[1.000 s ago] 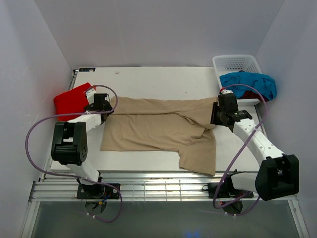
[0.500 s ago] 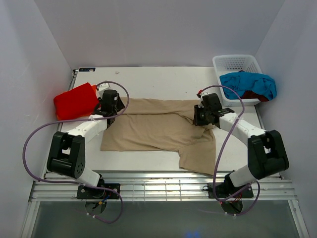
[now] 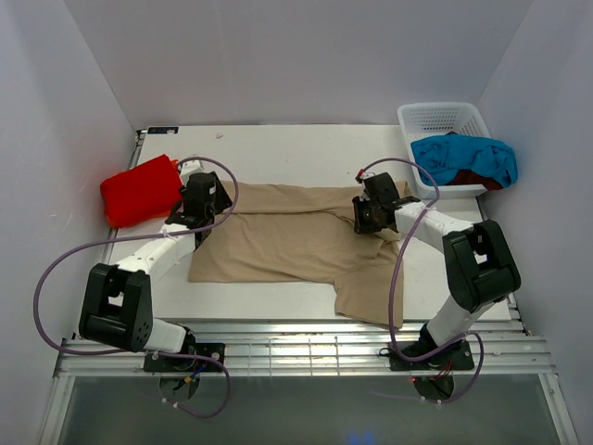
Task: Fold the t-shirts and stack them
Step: Fold the tshirt
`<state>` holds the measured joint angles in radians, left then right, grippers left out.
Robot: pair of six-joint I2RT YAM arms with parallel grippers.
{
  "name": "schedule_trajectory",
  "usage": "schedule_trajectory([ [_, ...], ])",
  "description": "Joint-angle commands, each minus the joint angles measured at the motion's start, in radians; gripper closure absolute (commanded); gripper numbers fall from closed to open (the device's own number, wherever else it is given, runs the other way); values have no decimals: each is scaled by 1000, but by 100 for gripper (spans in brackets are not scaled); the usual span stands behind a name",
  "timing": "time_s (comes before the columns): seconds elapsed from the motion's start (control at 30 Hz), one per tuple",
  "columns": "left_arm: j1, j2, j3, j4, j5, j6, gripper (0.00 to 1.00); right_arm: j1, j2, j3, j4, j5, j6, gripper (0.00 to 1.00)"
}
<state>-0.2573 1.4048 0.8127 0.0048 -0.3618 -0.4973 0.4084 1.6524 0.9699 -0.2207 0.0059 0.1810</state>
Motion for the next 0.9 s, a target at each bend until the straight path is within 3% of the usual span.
schedule_trajectory([
  [0.0, -2, -44, -3, 6, 6, 9, 34, 12, 20, 52, 34, 49, -18, 72],
  [0.57, -2, -53, -18, 14, 11, 20, 34, 35, 113, 104, 18, 121, -51, 67],
  [0.63, -2, -55, -20, 14, 9, 19, 35, 36, 118, 105, 18, 123, -55, 73],
  [0.7, -2, -56, -24, 17, 6, 20, 35, 38, 119, 105, 17, 132, -55, 88],
  [0.87, -2, -58, -29, 18, 7, 19, 34, 55, 89, 116, 0, 138, -55, 92],
])
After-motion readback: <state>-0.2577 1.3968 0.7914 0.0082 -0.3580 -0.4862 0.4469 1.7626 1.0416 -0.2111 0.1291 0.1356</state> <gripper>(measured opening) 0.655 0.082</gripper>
